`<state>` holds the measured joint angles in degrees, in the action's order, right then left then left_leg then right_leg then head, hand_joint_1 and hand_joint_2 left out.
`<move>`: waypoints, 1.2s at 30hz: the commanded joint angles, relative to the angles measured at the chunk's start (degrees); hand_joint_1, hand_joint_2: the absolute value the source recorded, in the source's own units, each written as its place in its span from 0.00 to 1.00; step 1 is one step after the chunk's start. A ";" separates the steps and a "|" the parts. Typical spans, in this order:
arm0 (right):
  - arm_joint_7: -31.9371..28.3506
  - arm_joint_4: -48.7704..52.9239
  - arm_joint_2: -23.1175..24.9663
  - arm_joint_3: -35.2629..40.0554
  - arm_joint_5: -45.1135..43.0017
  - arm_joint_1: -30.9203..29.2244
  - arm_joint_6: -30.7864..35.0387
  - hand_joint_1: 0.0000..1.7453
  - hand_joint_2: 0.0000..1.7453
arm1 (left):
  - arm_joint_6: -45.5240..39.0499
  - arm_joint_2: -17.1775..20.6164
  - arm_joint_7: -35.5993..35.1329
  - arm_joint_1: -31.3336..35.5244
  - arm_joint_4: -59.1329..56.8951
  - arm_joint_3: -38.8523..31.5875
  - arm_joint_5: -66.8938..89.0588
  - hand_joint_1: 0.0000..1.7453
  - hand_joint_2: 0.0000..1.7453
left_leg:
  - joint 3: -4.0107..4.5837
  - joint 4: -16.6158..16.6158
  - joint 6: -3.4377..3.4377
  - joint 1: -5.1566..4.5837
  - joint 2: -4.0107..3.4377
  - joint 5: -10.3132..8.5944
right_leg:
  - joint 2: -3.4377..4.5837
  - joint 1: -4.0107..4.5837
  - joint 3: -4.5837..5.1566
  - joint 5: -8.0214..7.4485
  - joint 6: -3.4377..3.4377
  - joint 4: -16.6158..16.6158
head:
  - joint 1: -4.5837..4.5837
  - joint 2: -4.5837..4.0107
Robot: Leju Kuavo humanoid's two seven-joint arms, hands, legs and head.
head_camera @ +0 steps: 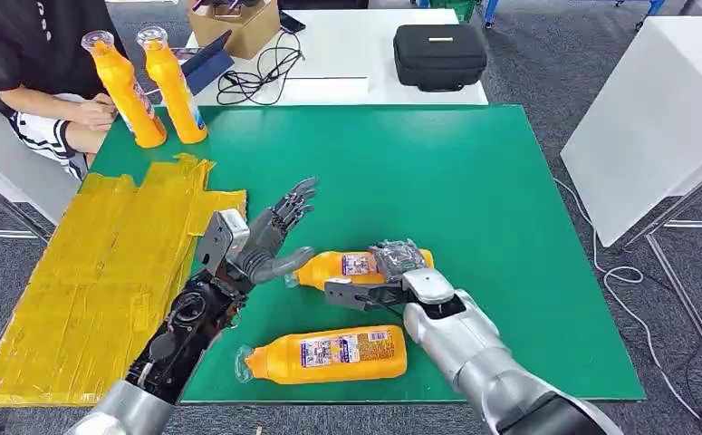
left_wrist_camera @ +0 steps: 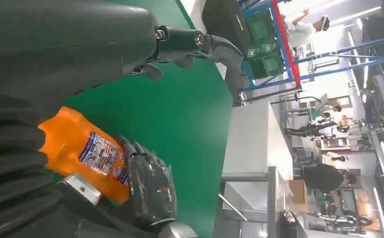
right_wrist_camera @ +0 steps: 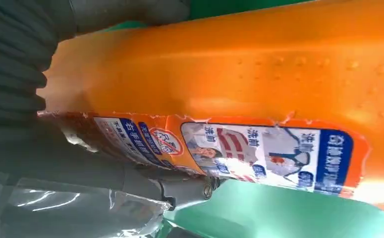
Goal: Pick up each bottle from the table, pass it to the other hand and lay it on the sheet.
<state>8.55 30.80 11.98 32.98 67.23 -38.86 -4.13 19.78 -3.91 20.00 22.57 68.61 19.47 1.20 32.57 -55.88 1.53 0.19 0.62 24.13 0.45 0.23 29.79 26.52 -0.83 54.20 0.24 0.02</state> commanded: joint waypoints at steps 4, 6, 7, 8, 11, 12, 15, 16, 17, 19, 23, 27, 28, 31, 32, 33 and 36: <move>-0.01 -5.84 -0.04 -0.13 -0.13 -2.34 -0.98 1.00 1.00 | 0.19 -0.79 0.03 3.23 -5.15 -0.89 -0.15 0.00 1.00 | -0.13 0.02 -0.04 0.03 0.05 0.03 | -0.12 0.03 -0.17 0.04 -0.04 -0.06 | -0.02 0.00; -0.01 -5.82 0.05 -0.23 -0.14 -2.72 -1.01 1.00 1.00 | -0.01 -0.98 0.02 3.11 -4.86 -1.07 -0.15 0.00 1.00 | -0.16 0.00 -0.05 0.05 0.08 0.06 | -0.16 0.04 -0.23 0.07 -0.05 -0.05 | 0.00 0.00; -0.15 -5.64 0.12 -0.55 -0.42 -2.79 -0.71 1.00 1.00 | 0.03 -0.99 0.02 3.02 -4.64 -1.21 -0.23 0.00 1.00 | -0.15 0.00 -0.04 0.02 0.05 0.05 | -0.12 0.02 -0.18 0.06 -0.05 -0.04 | -0.02 0.00; -0.83 -4.69 0.13 -1.83 -1.56 -2.74 1.12 1.00 1.00 | 0.19 -0.91 -0.01 2.84 -4.29 -1.48 -0.44 0.00 1.00 | -0.07 0.02 -0.03 0.02 0.03 0.02 | -0.07 0.01 -0.09 0.02 -0.03 -0.04 | -0.02 0.00; -2.78 0.39 -0.76 -6.28 -5.48 -1.29 7.02 1.00 1.00 | 0.12 -0.18 0.14 0.58 -1.43 -2.29 -0.11 0.00 1.00 | -0.07 0.02 -0.03 0.00 0.01 0.02 | -0.06 0.00 -0.08 0.02 -0.04 -0.03 | -0.02 0.00; -3.55 3.29 -1.57 -8.08 -7.21 -0.14 8.21 1.00 1.00 | 0.08 0.12 0.22 -0.46 -0.06 -2.79 0.10 0.00 1.00 | -0.16 0.00 -0.05 0.02 -0.01 0.08 | -0.08 0.02 -0.19 0.07 -0.06 -0.04 | 0.00 0.00; -5.75 11.22 -3.57 -14.20 -13.22 3.89 13.28 1.00 1.00 | 2.49 0.29 -0.27 -2.46 2.56 -4.30 -2.03 0.00 1.00 | -0.31 -0.01 -0.07 0.06 -0.03 0.18 | -0.09 0.06 -0.37 0.14 -0.09 -0.09 | -0.02 0.00; -6.76 13.46 -4.34 -16.90 -15.74 5.26 15.76 1.00 1.00 | 3.72 0.75 -0.53 -3.59 4.12 -3.91 -2.49 0.00 1.00 | -0.12 0.03 -0.03 0.01 0.04 0.08 | -0.11 0.01 -0.17 0.07 -0.06 -0.07 | 0.00 0.00; -8.19 15.13 -4.48 -19.79 -18.59 6.53 18.67 1.00 1.00 | 3.60 1.32 -0.36 -4.29 5.30 -3.10 -1.27 0.00 1.00 | -0.21 0.01 -0.05 0.04 0.04 0.15 | -0.14 0.04 -0.28 0.13 -0.08 -0.08 | 0.00 0.00; -10.03 16.33 -5.19 -22.05 -21.19 7.87 21.04 1.00 1.00 | 3.16 1.64 -0.27 -5.37 6.79 -2.59 -0.82 0.00 1.00 | -0.08 0.02 -0.03 0.02 0.19 0.06 | -0.22 0.01 -0.17 0.09 -0.05 -0.08 | -0.02 0.00; -13.28 18.67 -4.75 -24.86 -24.49 10.11 25.42 1.00 1.00 | 2.37 2.17 -0.27 -5.62 7.13 -2.39 -0.88 0.00 1.00 | -0.29 -0.06 -0.06 0.07 0.23 0.22 | -0.23 0.01 -0.42 0.18 -0.11 -0.09 | -0.02 0.00; -15.57 20.44 -4.63 -26.01 -27.29 11.57 27.15 1.00 1.00 | 2.20 2.03 -0.25 -5.58 7.23 -2.47 -0.90 0.00 1.00 | -0.03 0.00 -0.05 0.01 0.23 0.06 | -0.17 -0.05 -0.10 0.06 -0.04 -0.04 | -0.02 0.00; -15.57 20.44 -4.63 -26.01 -27.29 11.57 27.15 1.00 1.00 | 2.20 2.03 -0.25 -5.58 7.23 -2.47 -0.90 0.00 1.00 | 0.03 0.00 -0.04 -0.01 0.23 0.03 | -0.16 -0.06 -0.03 0.04 -0.03 -0.03 | 0.00 0.00; -16.06 20.78 -4.30 -26.37 -28.08 11.65 27.97 1.00 1.00 | 2.04 1.90 -0.27 -5.52 7.23 -2.45 -0.86 0.00 1.00 | -0.02 -0.01 -0.05 0.01 0.16 0.07 | -0.10 -0.03 -0.08 0.05 -0.03 -0.05 | -0.02 0.00; -16.87 21.30 -4.09 -26.87 -29.25 11.97 28.81 1.00 1.00 | 2.01 1.85 -0.27 -5.53 7.27 -2.45 -0.87 0.00 1.00 | -0.13 -0.03 -0.07 0.02 0.11 0.14 | -0.08 -0.02 -0.18 0.10 -0.05 -0.03 | 0.00 0.00; -17.92 21.95 -3.91 -27.45 -30.71 12.51 29.48 1.00 1.00 | 1.67 1.70 -0.45 -5.48 7.23 -2.28 -0.45 0.00 1.00 | -0.07 0.00 -0.05 -0.01 0.16 0.09 | -0.10 -0.05 -0.11 0.08 -0.04 -0.03 | 0.00 0.00; -19.96 24.70 -3.68 -26.45 -33.06 14.69 28.38 1.00 1.00 | 1.25 1.24 -0.51 -4.52 6.32 -1.46 -0.30 0.00 1.00 | -0.05 0.01 -0.04 -0.01 0.19 0.08 | -0.15 -0.04 -0.10 0.08 -0.04 -0.04 | 0.00 0.00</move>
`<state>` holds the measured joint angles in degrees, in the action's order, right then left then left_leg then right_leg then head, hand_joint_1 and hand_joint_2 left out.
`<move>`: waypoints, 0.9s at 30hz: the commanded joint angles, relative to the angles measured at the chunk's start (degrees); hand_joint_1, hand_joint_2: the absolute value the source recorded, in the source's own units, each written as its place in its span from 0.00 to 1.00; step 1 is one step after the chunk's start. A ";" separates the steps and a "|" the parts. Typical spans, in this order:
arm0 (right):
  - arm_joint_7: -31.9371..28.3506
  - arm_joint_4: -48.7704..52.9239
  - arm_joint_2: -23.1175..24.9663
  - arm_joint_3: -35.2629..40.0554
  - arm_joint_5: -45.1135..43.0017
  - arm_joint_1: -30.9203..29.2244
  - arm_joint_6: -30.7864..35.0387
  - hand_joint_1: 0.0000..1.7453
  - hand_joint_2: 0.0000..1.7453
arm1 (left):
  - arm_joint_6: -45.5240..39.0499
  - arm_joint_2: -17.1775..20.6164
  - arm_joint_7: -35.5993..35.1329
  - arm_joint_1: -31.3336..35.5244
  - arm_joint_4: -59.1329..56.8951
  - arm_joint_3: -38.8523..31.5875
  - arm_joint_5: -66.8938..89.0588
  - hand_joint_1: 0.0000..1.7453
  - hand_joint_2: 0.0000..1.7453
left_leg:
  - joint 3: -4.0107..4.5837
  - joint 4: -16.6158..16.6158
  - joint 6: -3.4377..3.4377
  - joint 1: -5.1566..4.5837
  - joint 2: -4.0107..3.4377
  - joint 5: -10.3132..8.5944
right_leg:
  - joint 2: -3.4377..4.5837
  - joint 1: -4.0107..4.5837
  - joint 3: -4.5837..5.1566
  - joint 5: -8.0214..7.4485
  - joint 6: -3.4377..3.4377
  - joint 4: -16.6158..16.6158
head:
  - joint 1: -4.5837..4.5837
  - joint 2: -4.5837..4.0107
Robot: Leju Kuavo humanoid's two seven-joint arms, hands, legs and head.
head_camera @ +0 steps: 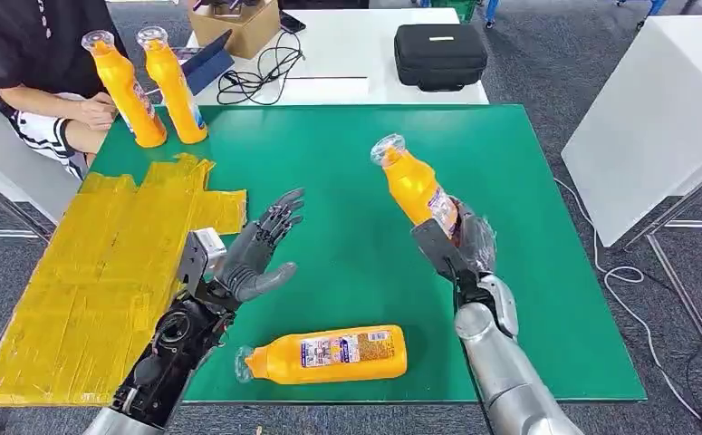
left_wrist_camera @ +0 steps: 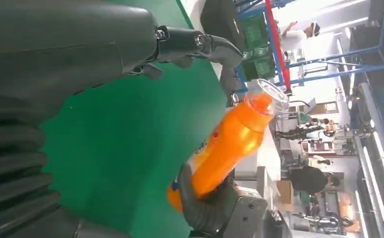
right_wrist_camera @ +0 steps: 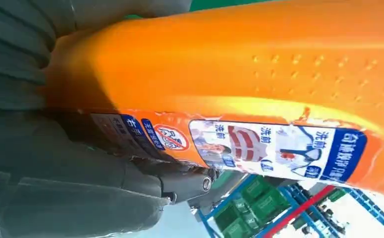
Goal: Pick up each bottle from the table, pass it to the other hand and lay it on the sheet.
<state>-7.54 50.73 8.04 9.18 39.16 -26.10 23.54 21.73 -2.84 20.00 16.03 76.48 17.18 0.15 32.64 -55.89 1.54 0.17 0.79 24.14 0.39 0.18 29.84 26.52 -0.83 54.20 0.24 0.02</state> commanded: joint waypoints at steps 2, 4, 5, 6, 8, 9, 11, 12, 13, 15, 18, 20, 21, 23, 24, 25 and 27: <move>-4.57 6.36 0.77 -1.49 -5.25 2.96 -0.20 1.00 1.00 | -0.70 -0.20 -0.59 2.58 -1.92 1.69 0.97 0.00 1.00 | -0.33 -0.05 -0.08 0.07 0.01 0.22 | -0.13 0.07 -0.41 0.19 -0.08 -0.05 | 0.00 0.00; -4.09 7.34 1.18 0.60 -4.99 3.61 -1.80 1.00 1.00 | -0.52 -0.31 -1.29 3.00 -1.84 3.13 1.51 0.00 1.00 | -0.21 -0.05 -0.06 0.06 -0.01 0.16 | -0.09 0.06 -0.27 0.13 -0.06 -0.03 | -0.02 0.00; -4.14 7.54 1.51 1.31 -5.18 3.74 -2.55 1.00 1.00 | -0.51 -0.43 -1.31 3.08 -1.71 3.53 1.56 0.00 1.00 | -0.15 -0.05 -0.06 0.04 0.00 0.12 | -0.09 0.04 -0.18 0.11 -0.05 0.00 | -0.02 0.00; -4.20 7.67 1.62 1.88 -5.15 3.79 -2.88 1.00 1.00 | -0.50 -0.44 -1.34 3.13 -1.56 3.84 1.57 0.00 1.00 | -0.06 -0.02 -0.05 0.03 0.00 0.07 | -0.07 0.02 -0.08 0.06 -0.03 -0.01 | 0.00 0.00; -4.60 7.89 1.86 3.19 -5.56 3.76 -4.07 1.00 1.00 | -0.49 -0.31 -1.37 3.24 -1.17 4.53 1.61 0.00 1.00 | -0.15 -0.05 -0.07 0.07 -0.05 0.11 | -0.08 0.06 -0.17 0.09 -0.04 -0.01 | 0.00 0.00; -5.25 8.47 2.06 4.17 -6.15 3.91 -4.96 1.00 1.00 | -0.61 -0.23 -1.38 3.35 -1.08 5.00 1.63 0.00 1.00 | -0.24 -0.08 -0.09 0.08 -0.11 0.17 | -0.05 0.07 -0.27 0.12 -0.06 0.01 | 0.00 0.00; -5.22 9.17 2.79 5.39 -6.05 3.99 -5.55 1.00 1.00 | -0.82 -0.34 -1.93 3.63 -1.28 5.30 1.80 0.00 1.00 | -0.13 -0.09 -0.07 0.06 -0.08 0.13 | -0.07 0.05 -0.16 0.10 -0.05 0.03 | -0.02 0.00; -5.05 10.01 2.99 6.66 -5.85 4.20 -6.55 1.00 1.00 | -1.11 -0.45 -2.38 3.74 -1.38 5.32 1.86 0.00 1.00 | -0.07 -0.05 -0.06 0.05 -0.08 0.09 | -0.05 0.04 -0.08 0.07 -0.04 0.02 | 0.00 0.00; -4.91 10.12 3.13 7.17 -5.74 4.21 -7.11 1.00 1.00 | -1.14 -0.52 -2.64 3.83 -1.52 5.28 1.79 0.00 1.00 | -0.04 -0.03 -0.05 0.04 -0.11 0.07 | -0.01 0.03 -0.04 0.04 -0.03 0.01 | -0.02 0.00; -4.32 11.07 3.49 9.62 -4.93 4.38 -8.80 1.00 1.00 | -1.43 -0.71 -2.96 4.01 -1.87 5.23 1.80 0.00 1.00 | -0.10 -0.03 -0.06 0.03 -0.12 0.09 | -0.03 0.02 -0.10 0.08 -0.04 0.01 | -0.02 0.00; -4.27 10.88 3.73 11.10 -4.02 4.18 -8.92 1.00 1.00 | -1.16 -0.86 -3.18 4.27 -2.23 5.58 1.84 0.00 1.00 | -0.10 -0.01 -0.05 0.03 -0.11 0.08 | -0.04 0.02 -0.10 0.07 -0.03 -0.01 | 0.00 0.00; -4.33 10.57 3.78 11.92 -3.42 4.04 -8.72 1.00 1.00 | -1.24 -1.11 -3.18 4.56 -2.64 5.86 1.87 0.00 1.00 | -0.17 -0.03 -0.06 0.05 -0.10 0.12 | -0.07 0.04 -0.18 0.10 -0.05 -0.02 | -0.02 0.00; -4.45 10.53 3.93 12.71 -3.16 3.98 -8.85 1.00 1.00 | -1.22 -1.17 -3.21 5.03 -3.28 6.29 1.94 0.00 1.00 | -0.08 0.00 -0.04 0.04 -0.11 0.06 | -0.03 0.02 -0.08 0.05 -0.04 -0.02 | 0.00 0.00; -4.50 10.75 4.28 13.73 -2.80 3.91 -8.88 1.00 1.00 | -1.28 -1.21 -3.16 5.69 -4.22 6.64 1.88 0.00 1.00 | -0.09 -0.01 -0.04 0.04 -0.11 0.06 | -0.04 0.03 -0.10 0.05 -0.04 -0.03 | 0.00 0.00; -4.54 10.94 4.56 14.43 -2.59 3.73 -9.00 1.00 1.00 | -1.33 -1.19 -3.06 6.04 -4.64 6.76 1.66 0.00 1.00 | -0.12 -0.02 -0.05 0.04 -0.07 0.07 | -0.09 0.03 -0.14 0.07 -0.05 -0.02 | -0.02 0.00; -4.50 11.14 4.83 14.77 -2.48 3.65 -9.02 1.00 1.00 | -1.34 -1.19 -3.02 6.20 -4.81 6.74 1.53 0.00 1.00 | -0.07 0.00 -0.04 0.02 -0.09 0.04 | -0.05 0.00 -0.07 0.05 -0.04 0.00 | -0.02 0.00; -4.55 11.75 5.24 16.60 -1.84 3.66 -9.50 1.00 1.00 | -1.50 -1.24 -2.96 6.30 -5.38 6.48 1.07 0.00 1.00 | -0.09 -0.02 -0.05 0.04 -0.12 0.06 | -0.04 0.03 -0.09 0.05 -0.04 -0.01 | 0.00 0.00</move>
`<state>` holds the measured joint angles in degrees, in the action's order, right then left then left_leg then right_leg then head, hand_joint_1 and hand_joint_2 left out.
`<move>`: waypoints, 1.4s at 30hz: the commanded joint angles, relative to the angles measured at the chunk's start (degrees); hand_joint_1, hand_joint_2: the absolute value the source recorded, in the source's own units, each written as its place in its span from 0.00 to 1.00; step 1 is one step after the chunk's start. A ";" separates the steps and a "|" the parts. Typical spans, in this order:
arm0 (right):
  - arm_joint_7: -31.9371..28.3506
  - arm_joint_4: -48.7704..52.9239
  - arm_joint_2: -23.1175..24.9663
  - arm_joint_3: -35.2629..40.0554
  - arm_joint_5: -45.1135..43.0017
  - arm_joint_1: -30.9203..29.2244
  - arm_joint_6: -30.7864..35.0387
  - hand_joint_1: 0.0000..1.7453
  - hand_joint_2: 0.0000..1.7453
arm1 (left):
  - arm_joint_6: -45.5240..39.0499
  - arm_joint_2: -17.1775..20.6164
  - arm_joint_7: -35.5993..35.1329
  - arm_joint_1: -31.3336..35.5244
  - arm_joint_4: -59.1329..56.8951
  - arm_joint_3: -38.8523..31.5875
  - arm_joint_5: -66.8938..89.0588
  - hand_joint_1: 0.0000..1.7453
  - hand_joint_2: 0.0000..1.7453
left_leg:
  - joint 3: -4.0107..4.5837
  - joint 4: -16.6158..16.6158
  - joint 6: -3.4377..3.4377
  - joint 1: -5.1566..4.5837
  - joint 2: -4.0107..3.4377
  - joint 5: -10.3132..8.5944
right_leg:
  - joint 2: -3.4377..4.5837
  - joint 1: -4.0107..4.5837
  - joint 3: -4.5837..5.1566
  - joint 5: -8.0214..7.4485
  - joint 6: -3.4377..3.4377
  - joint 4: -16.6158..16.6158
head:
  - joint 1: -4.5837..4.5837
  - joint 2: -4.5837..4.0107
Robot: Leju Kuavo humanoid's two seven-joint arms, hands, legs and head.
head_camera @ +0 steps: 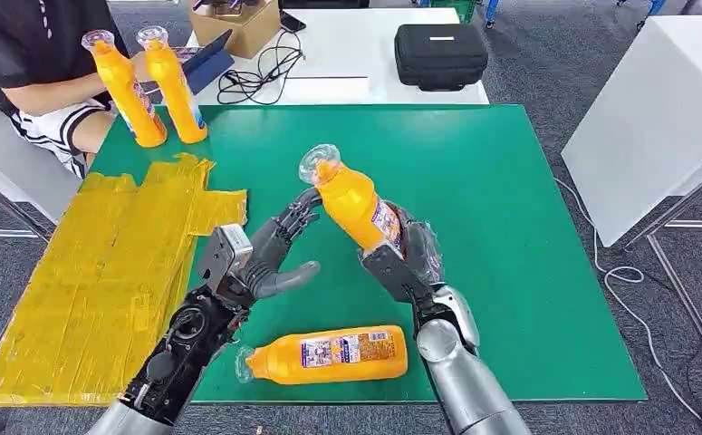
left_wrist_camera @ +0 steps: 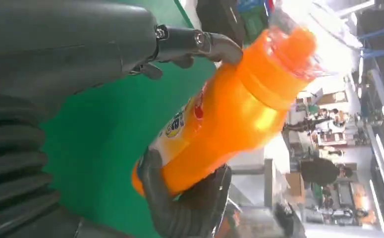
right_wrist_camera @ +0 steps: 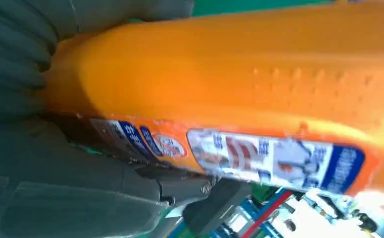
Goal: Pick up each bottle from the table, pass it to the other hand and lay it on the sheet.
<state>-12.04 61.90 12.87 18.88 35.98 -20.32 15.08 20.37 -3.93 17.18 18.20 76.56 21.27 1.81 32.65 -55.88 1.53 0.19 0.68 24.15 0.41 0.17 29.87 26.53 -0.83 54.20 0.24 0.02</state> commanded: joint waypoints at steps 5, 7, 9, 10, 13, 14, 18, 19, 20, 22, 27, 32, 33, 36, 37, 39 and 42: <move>0.51 0.64 0.84 8.62 2.19 -2.16 -1.20 1.00 1.00 | -0.26 -0.22 -0.04 3.79 -5.57 2.15 -0.90 0.00 1.00 | -0.11 -0.01 -0.05 0.03 -0.07 0.06 | -0.02 0.03 -0.13 0.04 -0.03 -0.02 | -0.02 0.00; 0.80 0.30 0.86 9.34 2.45 -2.49 -1.37 1.00 1.00 | -0.41 -0.34 -0.04 3.61 -5.37 1.89 -0.91 0.00 1.00 | -0.31 -0.05 -0.10 0.08 -0.10 0.18 | -0.04 0.08 -0.35 0.14 -0.05 -0.02 | -0.02 0.00; 1.23 -0.14 1.34 10.03 2.66 -2.76 -1.66 1.00 1.00 | -0.54 -0.28 -0.07 3.49 -5.39 1.57 -1.00 0.00 1.00 | -0.18 -0.01 -0.05 0.04 -0.09 0.10 | 0.00 0.04 -0.20 0.07 -0.04 -0.03 | -0.02 0.00; 1.30 -0.45 1.48 10.30 2.71 -2.90 -1.86 1.00 1.00 | -0.63 -0.29 -0.08 3.43 -5.42 1.39 -1.01 0.00 1.00 | -0.15 -0.01 -0.05 0.03 -0.11 0.09 | 0.02 0.03 -0.16 0.05 -0.04 -0.02 | -0.02 0.00; 1.39 -0.91 1.82 10.72 2.78 -2.98 -2.10 1.00 1.00 | -0.75 -0.17 -0.06 3.20 -5.41 1.13 -1.01 0.00 1.00 | -0.15 0.00 -0.05 0.04 -0.08 0.07 | -0.01 0.05 -0.17 0.05 -0.03 -0.04 | -0.02 0.00; 1.43 -1.21 1.89 10.92 2.82 -3.12 -2.26 1.00 1.00 | -0.80 -0.21 -0.09 3.07 -5.33 0.94 -1.06 0.00 1.00 | -0.21 -0.02 -0.06 0.05 -0.09 0.11 | -0.01 0.05 -0.23 0.08 -0.05 -0.02 | -0.02 0.00; 1.70 -1.75 2.09 11.49 3.16 -3.41 -2.69 1.00 1.00 | -0.88 -0.37 -0.25 2.91 -5.34 0.57 -1.07 0.00 1.00 | -0.18 0.00 -0.05 0.04 -0.15 0.09 | 0.05 0.05 -0.19 0.04 -0.05 -0.03 | -0.04 0.00; 1.70 -1.75 2.09 11.49 3.16 -3.41 -2.69 1.00 1.00 | -0.88 -0.37 -0.25 2.91 -5.34 0.57 -1.07 0.00 1.00 | -0.14 0.01 -0.05 0.03 -0.10 0.06 | 0.01 0.04 -0.16 0.03 -0.04 -0.04 | 0.00 0.00; 1.70 -1.75 2.09 11.49 3.16 -3.41 -2.69 1.00 1.00 | -0.88 -0.37 -0.25 2.91 -5.34 0.57 -1.07 0.00 1.00 | -0.08 0.02 -0.03 0.01 -0.04 0.03 | -0.03 0.02 -0.10 0.03 -0.04 -0.03 | -0.02 0.00; 1.70 -1.75 2.09 11.49 3.16 -3.41 -2.69 1.00 1.00 | -0.88 -0.37 -0.25 2.91 -5.34 0.57 -1.07 0.00 1.00 | -0.30 -0.03 -0.07 0.07 -0.09 0.15 | -0.02 0.08 -0.35 0.10 -0.08 -0.05 | -0.02 0.00; 2.00 -3.84 3.23 12.56 3.59 -4.48 -4.16 1.00 1.00 | -1.01 -0.67 -0.49 3.23 -5.98 -0.10 -1.03 0.00 1.00 | -0.18 0.00 -0.05 0.02 -0.06 0.09 | -0.02 0.03 -0.21 0.07 -0.05 -0.02 | -0.02 0.00; 2.09 -6.80 4.42 14.59 4.27 -5.09 -5.95 1.00 1.00 | -1.48 -0.86 -0.51 2.56 -5.63 -1.28 -1.10 0.00 1.00 | -0.11 0.04 -0.04 0.01 -0.12 0.03 | 0.04 0.02 -0.11 0.01 -0.02 -0.04 | -0.02 0.00; 2.01 -7.64 4.78 15.05 4.33 -5.32 -6.41 1.00 1.00 | -1.66 -0.72 -0.49 2.17 -5.30 -1.80 -1.17 0.00 1.00 | -0.25 0.02 -0.07 0.05 -0.15 0.10 | 0.04 0.06 -0.26 0.06 -0.04 -0.05 | -0.02 0.00; 1.37 -9.34 5.36 15.67 3.87 -6.23 -6.84 1.00 1.00 | -2.11 -0.36 -0.44 1.03 -4.23 -3.02 -1.40 0.00 1.00 | -0.23 0.05 -0.06 0.04 -0.19 0.09 | 0.09 0.06 -0.22 0.04 -0.04 -0.07 | 0.00 0.00; 1.32 -9.65 5.48 15.64 3.70 -6.43 -6.85 1.00 1.00 | -2.16 -0.25 -0.44 0.82 -3.99 -3.20 -1.43 0.00 1.00 | -0.16 0.04 -0.04 0.03 -0.18 0.07 | 0.10 0.07 -0.15 0.02 -0.03 -0.05 | -0.02 0.00; 1.32 -9.65 5.48 15.64 3.70 -6.43 -6.85 1.00 1.00 | -2.16 -0.25 -0.44 0.82 -3.99 -3.20 -1.43 0.00 1.00 | -0.11 0.04 -0.04 0.01 -0.12 0.05 | 0.05 0.07 -0.12 0.03 -0.03 -0.03 | -0.02 0.00; 1.27 -9.72 5.41 15.61 3.65 -6.56 -6.87 1.00 1.00 | -2.18 -0.29 -0.44 0.80 -3.91 -3.21 -1.42 0.00 1.00 | -0.12 0.03 -0.04 0.03 -0.10 0.05 | 0.02 0.09 -0.14 0.03 -0.04 -0.04 | -0.02 0.00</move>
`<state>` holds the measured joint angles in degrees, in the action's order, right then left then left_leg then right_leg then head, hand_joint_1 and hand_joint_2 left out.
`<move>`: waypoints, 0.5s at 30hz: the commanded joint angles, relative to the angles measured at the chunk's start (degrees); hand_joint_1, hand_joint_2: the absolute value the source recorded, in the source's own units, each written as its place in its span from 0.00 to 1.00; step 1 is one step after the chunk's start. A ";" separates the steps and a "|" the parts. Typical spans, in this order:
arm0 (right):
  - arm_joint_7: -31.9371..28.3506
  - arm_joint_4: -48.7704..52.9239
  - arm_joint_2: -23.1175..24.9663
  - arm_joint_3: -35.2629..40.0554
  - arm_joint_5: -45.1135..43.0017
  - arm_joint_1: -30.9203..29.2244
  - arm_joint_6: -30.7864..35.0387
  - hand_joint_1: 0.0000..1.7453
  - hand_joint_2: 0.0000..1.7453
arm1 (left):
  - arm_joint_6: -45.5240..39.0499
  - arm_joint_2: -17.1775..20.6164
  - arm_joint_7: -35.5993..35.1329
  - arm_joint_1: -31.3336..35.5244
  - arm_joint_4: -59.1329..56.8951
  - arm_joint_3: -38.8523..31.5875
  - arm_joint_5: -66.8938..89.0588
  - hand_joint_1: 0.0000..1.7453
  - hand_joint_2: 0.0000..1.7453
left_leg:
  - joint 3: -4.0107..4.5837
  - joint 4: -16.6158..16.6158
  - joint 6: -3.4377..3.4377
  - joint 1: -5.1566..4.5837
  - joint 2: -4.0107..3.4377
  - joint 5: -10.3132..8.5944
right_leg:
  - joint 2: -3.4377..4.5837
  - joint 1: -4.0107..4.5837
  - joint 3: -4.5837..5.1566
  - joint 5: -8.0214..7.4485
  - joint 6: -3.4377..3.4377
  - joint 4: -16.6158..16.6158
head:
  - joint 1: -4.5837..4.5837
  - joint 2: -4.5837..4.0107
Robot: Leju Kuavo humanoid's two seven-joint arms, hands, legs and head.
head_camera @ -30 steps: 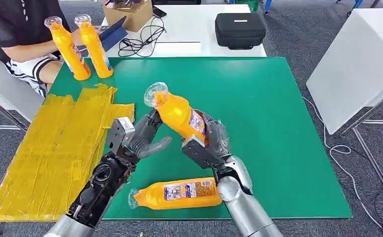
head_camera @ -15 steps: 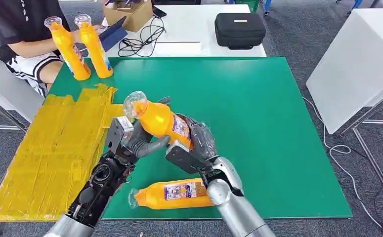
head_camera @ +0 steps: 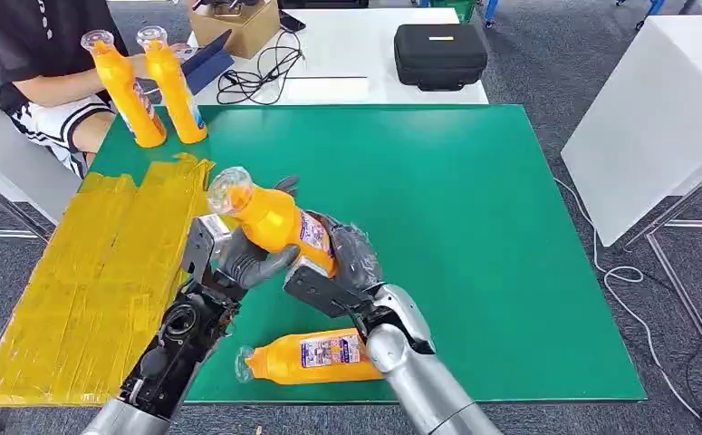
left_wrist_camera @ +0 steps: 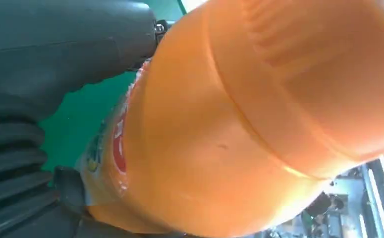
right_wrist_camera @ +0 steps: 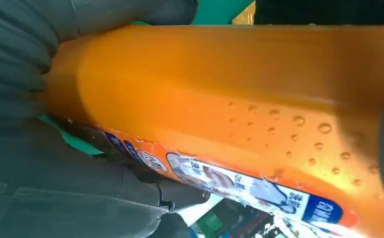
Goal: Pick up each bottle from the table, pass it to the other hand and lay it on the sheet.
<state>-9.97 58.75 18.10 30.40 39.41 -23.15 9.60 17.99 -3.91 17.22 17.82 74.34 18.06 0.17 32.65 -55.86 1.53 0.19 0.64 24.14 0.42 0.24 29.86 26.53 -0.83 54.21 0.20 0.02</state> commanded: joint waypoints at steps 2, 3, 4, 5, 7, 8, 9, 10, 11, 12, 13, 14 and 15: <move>-0.81 -6.57 0.19 4.09 0.22 -3.73 -1.38 1.00 1.00 | 0.20 -0.31 -0.48 1.19 -1.68 0.00 0.22 0.00 1.00 | -0.17 0.01 -0.04 0.01 -0.07 0.07 | 0.00 0.01 -0.18 0.05 -0.05 -0.04 | 0.02 0.00; -0.93 -6.73 0.11 4.15 0.00 -3.84 -1.59 1.00 1.00 | 0.00 -0.49 -0.51 1.18 -1.69 -0.20 -0.01 0.00 1.00 | -0.21 -0.02 -0.05 0.05 -0.08 0.11 | -0.01 0.04 -0.24 0.07 -0.06 -0.04 | 0.02 0.00; -1.12 -7.02 0.10 4.35 -0.36 -4.02 -1.89 1.00 1.00 | -0.69 -0.63 -0.69 0.99 -1.47 -0.69 -0.27 0.00 1.00 | -0.14 0.00 -0.03 0.03 -0.03 0.06 | -0.04 0.02 -0.16 0.04 -0.04 -0.04 | 0.02 0.00; -1.26 -7.25 0.13 4.54 -0.60 -4.17 -2.07 1.00 1.00 | -1.42 -0.78 -0.67 0.66 -0.91 -1.29 -0.72 0.00 1.00 | -0.21 -0.01 -0.05 0.05 -0.05 0.10 | -0.04 0.04 -0.25 0.07 -0.06 -0.05 | 0.02 0.00; -1.57 -7.89 0.39 4.75 -1.22 -4.44 -2.51 1.00 1.00 | -1.79 -0.95 -0.30 -0.22 0.74 -2.46 -2.60 0.00 1.00 | -0.20 -0.01 -0.04 0.04 -0.09 0.10 | 0.01 0.03 -0.21 0.05 -0.06 -0.05 | 0.02 0.00; -1.76 -8.25 0.49 4.92 -1.51 -4.59 -2.58 1.00 1.00 | -2.13 -0.92 -0.50 -0.73 1.71 -2.82 -3.22 0.00 1.00 | -0.26 -0.03 -0.06 0.05 -0.16 0.14 | 0.06 0.04 -0.26 0.07 -0.07 -0.04 | 0.02 0.00; -1.84 -8.57 0.60 5.11 -1.64 -4.76 -2.64 1.00 1.00 | -2.33 -0.87 -0.55 -1.24 2.76 -3.06 -3.60 0.00 1.00 | -0.14 0.00 -0.04 0.03 -0.12 0.08 | 0.05 0.02 -0.15 0.04 -0.04 -0.03 | 0.02 0.00; -1.87 -8.81 0.68 5.23 -1.73 -4.90 -2.69 1.00 1.00 | -2.47 -0.96 -0.49 -1.67 3.49 -3.37 -4.11 0.00 1.00 | -0.17 0.00 -0.05 0.05 -0.14 0.10 | 0.06 0.04 -0.18 0.04 -0.04 -0.05 | 0.02 0.00; -1.98 -9.10 0.71 5.35 -1.93 -5.07 -2.65 1.00 1.00 | -2.50 -0.98 -0.57 -1.99 3.97 -3.46 -4.63 0.00 1.00 | -0.14 0.00 -0.05 0.04 -0.12 0.08 | 0.05 0.03 -0.14 0.04 -0.04 -0.04 | 0.02 0.00; -1.98 -9.10 0.71 5.35 -1.93 -5.07 -2.65 1.00 1.00 | -2.50 -0.98 -0.57 -1.99 3.97 -3.46 -4.63 0.00 1.00 | -0.14 0.00 -0.05 0.04 -0.12 0.08 | 0.05 0.03 -0.14 0.04 -0.04 -0.04 | 0.02 0.00; -1.98 -9.10 0.71 5.35 -1.93 -5.07 -2.65 1.00 1.00 | -2.50 -0.98 -0.57 -1.99 3.97 -3.46 -4.63 0.00 1.00 | -0.14 0.00 -0.05 0.04 -0.12 0.08 | 0.05 0.03 -0.14 0.04 -0.04 -0.04 | 0.02 0.00; -1.98 -9.10 0.71 5.35 -1.93 -5.07 -2.65 1.00 1.00 | -2.50 -0.98 -0.57 -1.99 3.97 -3.46 -4.63 0.00 1.00 | -0.14 0.00 -0.05 0.04 -0.12 0.08 | 0.05 0.03 -0.14 0.04 -0.04 -0.04 | 0.02 0.00; -1.98 -9.10 0.71 5.35 -1.93 -5.07 -2.65 1.00 1.00 | -2.50 -0.98 -0.57 -1.99 3.97 -3.46 -4.63 0.00 1.00 | -0.20 -0.02 -0.06 0.05 -0.14 0.12 | 0.05 0.04 -0.21 0.07 -0.05 -0.04 | 0.02 0.00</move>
<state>-10.86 56.15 19.08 31.17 38.03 -24.53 8.20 16.17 -3.96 17.33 16.35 75.19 16.70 -2.03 32.65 -55.87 1.53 0.19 0.63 24.14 0.43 0.23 29.86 26.53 -0.83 54.21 0.22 0.02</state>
